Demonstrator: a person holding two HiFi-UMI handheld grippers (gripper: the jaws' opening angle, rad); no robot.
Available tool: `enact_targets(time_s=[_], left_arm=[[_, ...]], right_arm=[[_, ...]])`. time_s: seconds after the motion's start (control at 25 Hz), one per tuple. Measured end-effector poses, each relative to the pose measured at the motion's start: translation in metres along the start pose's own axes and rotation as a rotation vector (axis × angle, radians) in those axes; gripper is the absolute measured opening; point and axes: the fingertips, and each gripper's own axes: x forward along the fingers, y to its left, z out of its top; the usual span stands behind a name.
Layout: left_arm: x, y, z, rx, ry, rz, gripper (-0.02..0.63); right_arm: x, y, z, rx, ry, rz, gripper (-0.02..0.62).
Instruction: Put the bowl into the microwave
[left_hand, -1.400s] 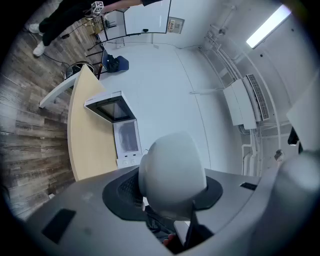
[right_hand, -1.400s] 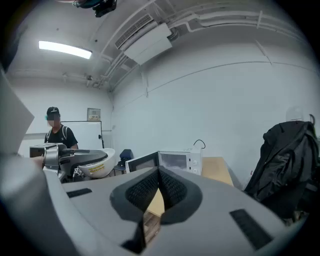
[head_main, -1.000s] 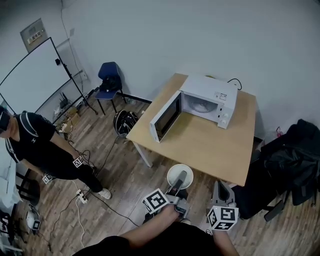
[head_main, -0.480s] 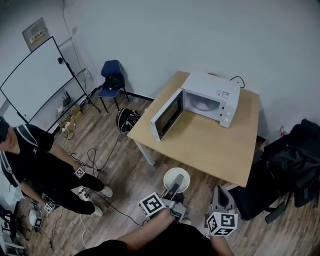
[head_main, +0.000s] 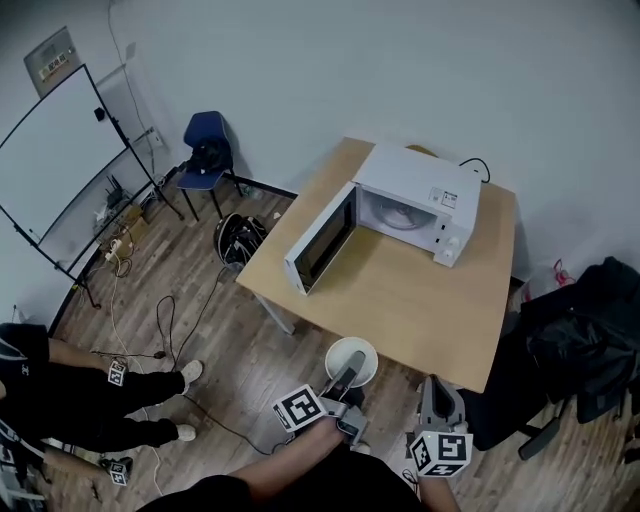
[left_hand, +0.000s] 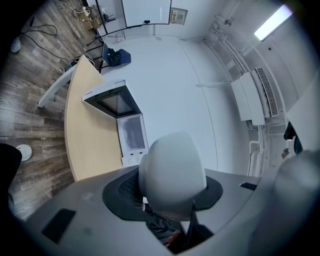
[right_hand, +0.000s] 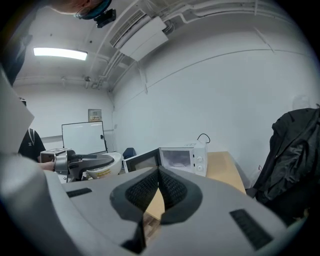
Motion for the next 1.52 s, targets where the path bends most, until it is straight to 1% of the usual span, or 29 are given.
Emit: enact_targets(time_s=[0.04,0.16,0.2,0.4,0.52,0.72,0.88,0.96,1.12,1.28,1.4,1.52], left_arm=[[0.009,0.003,0.005,-0.005,0.008,-0.001,0.184],[0.031,0.022,0.022,0.039,0.052,0.062,0.184],[0.038,0.026,0.029,0.045,0.064,0.073,0.184],[0.085,0.040,0.061,0.021,0.115,0.088,0.184],[0.111,0.044,0.078,0.009,0.152,0.084,0.184],[0.151,0.054,0.104,0.015,0.207,0.076,0.184],[0.170,0.061,0.114,0.034,0.278,0.066,0.184],[0.183,0.068,0.117,0.028,0.304,0.058,0.184],[0.199,0.080,0.120,0.002,0.307,0.062,0.184],[0.226,0.090,0.127,-0.028,0.271,0.046,0.184],[0.245,0.097,0.130,-0.016,0.250,0.056,0.184],[0.264,0.106,0.133,-0.008,0.233,0.067,0.184]], right_arm=[[0.010,-0.002,0.001,-0.002,0.005,-0.005,0.060],[0.042,-0.008,0.006,0.002,0.025,-0.022,0.060],[0.052,-0.009,0.009,0.003,0.030,-0.028,0.058],[0.108,-0.021,0.033,0.006,0.057,-0.092,0.058],[0.138,-0.024,0.048,0.012,0.053,-0.115,0.058],[0.180,-0.022,0.061,0.023,0.049,-0.142,0.060],[0.204,-0.021,0.058,0.021,0.053,-0.176,0.058],[0.215,-0.022,0.056,0.028,0.063,-0.191,0.058],[0.221,-0.026,0.052,0.022,0.090,-0.210,0.058],[0.235,-0.040,0.050,0.027,0.095,-0.228,0.060],[0.247,-0.048,0.052,0.028,0.092,-0.226,0.060],[0.263,-0.056,0.060,0.037,0.066,-0.197,0.058]])
